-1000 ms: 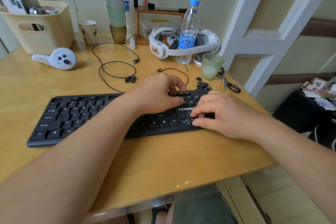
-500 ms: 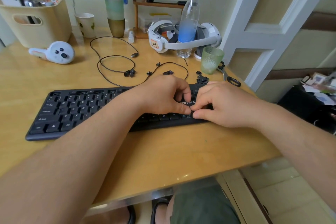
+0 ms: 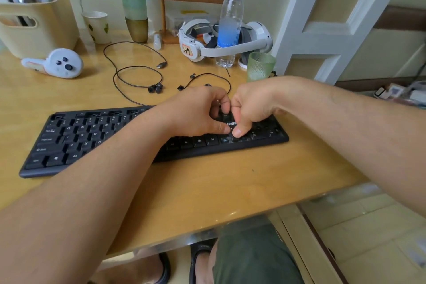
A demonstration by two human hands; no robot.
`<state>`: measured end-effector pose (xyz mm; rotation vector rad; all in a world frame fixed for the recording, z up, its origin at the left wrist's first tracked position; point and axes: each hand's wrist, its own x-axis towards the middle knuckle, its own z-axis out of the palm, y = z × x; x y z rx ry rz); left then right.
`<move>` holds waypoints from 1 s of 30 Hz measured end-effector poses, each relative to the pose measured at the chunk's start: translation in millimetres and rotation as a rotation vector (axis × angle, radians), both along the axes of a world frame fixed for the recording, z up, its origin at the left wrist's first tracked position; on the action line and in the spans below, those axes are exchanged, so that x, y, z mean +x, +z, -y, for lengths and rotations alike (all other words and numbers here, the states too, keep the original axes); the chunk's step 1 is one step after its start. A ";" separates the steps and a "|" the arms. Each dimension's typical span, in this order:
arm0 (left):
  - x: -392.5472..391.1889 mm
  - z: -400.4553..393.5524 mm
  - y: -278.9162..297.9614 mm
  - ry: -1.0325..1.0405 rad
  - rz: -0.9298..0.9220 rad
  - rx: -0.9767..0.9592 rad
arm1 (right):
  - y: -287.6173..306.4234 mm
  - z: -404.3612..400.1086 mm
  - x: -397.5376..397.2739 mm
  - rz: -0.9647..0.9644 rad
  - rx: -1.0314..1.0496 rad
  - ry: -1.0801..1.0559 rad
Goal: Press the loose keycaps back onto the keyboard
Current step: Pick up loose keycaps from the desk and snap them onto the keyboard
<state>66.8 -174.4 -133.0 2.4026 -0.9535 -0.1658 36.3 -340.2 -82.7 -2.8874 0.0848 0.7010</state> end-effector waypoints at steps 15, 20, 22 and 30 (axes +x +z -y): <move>-2.7 -1.5 3.2 0.026 0.015 0.031 | 6.4 -14.1 12.4 -0.085 -0.150 0.112; -1.0 -1.0 1.8 0.049 0.012 0.037 | 13.4 13.5 2.5 0.020 0.034 0.036; -1.0 1.3 0.2 0.046 0.015 0.040 | 9.6 20.7 -0.1 0.055 0.080 0.011; 0.5 3.9 -2.7 0.085 0.020 0.031 | -12.3 24.0 -21.9 0.259 0.190 0.177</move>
